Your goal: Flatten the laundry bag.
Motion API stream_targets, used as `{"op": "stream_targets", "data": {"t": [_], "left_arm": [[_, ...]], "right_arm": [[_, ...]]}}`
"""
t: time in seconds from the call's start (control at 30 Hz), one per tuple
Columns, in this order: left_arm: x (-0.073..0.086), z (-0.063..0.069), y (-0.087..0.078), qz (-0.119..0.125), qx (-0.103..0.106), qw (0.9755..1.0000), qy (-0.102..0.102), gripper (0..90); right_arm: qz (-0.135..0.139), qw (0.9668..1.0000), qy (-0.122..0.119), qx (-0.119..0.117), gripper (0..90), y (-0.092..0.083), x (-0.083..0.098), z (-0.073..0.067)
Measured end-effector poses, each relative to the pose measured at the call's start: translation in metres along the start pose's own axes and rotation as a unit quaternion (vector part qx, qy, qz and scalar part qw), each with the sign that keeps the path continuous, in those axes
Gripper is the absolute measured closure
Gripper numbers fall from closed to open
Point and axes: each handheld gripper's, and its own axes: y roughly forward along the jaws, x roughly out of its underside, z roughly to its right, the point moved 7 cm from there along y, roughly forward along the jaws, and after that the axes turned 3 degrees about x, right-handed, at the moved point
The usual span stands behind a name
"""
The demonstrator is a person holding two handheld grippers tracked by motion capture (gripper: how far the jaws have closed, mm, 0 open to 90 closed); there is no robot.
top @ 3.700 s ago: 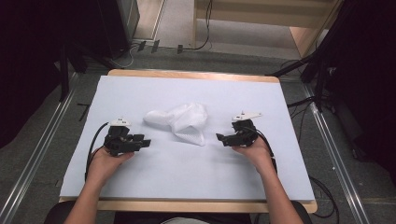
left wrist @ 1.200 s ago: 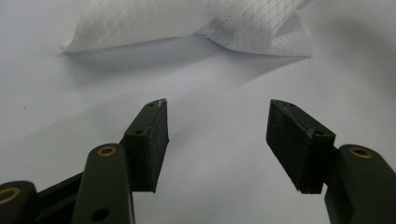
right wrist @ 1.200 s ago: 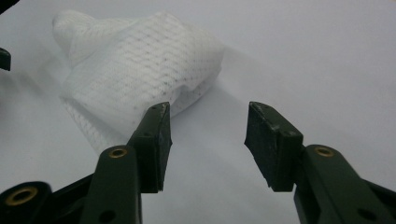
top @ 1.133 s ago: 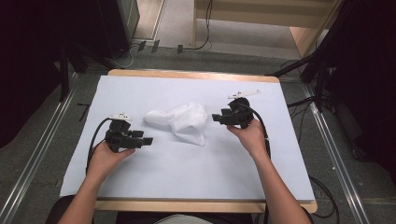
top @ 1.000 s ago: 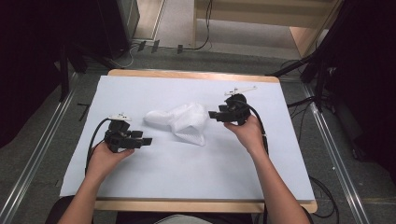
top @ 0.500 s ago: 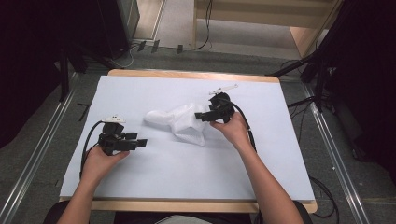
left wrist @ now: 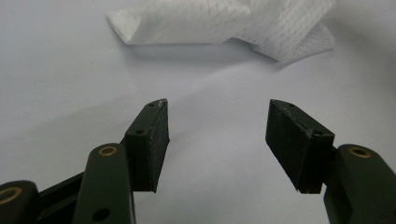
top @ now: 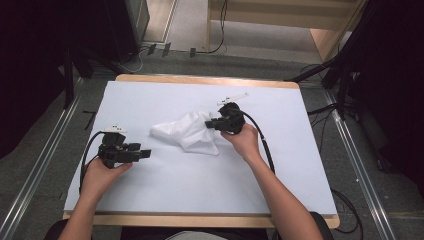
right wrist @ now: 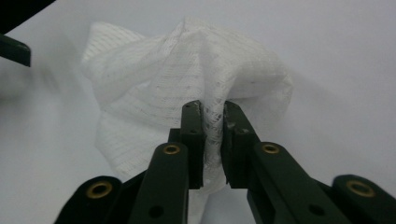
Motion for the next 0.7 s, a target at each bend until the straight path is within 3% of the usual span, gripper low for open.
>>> {"op": "stream_targets", "data": {"t": [0.23,0.37,0.7], "left_arm": [[-0.001,-0.007,-0.006,0.010,-0.005,0.9999,-0.011,40.8],[-0.001,-0.011,-0.009,0.016,-0.008,0.9998,-0.013,40.9],[-0.004,-0.017,-0.013,0.023,-0.010,0.9995,-0.017,40.9]], "right_arm": [[0.010,0.9990,-0.043,-0.009,84.2,-0.015,-0.004,-0.026],[0.016,0.9983,-0.053,-0.020,83.0,-0.020,-0.003,-0.041],[0.005,0.9959,-0.078,-0.046,81.8,-0.021,0.020,-0.076]]}}
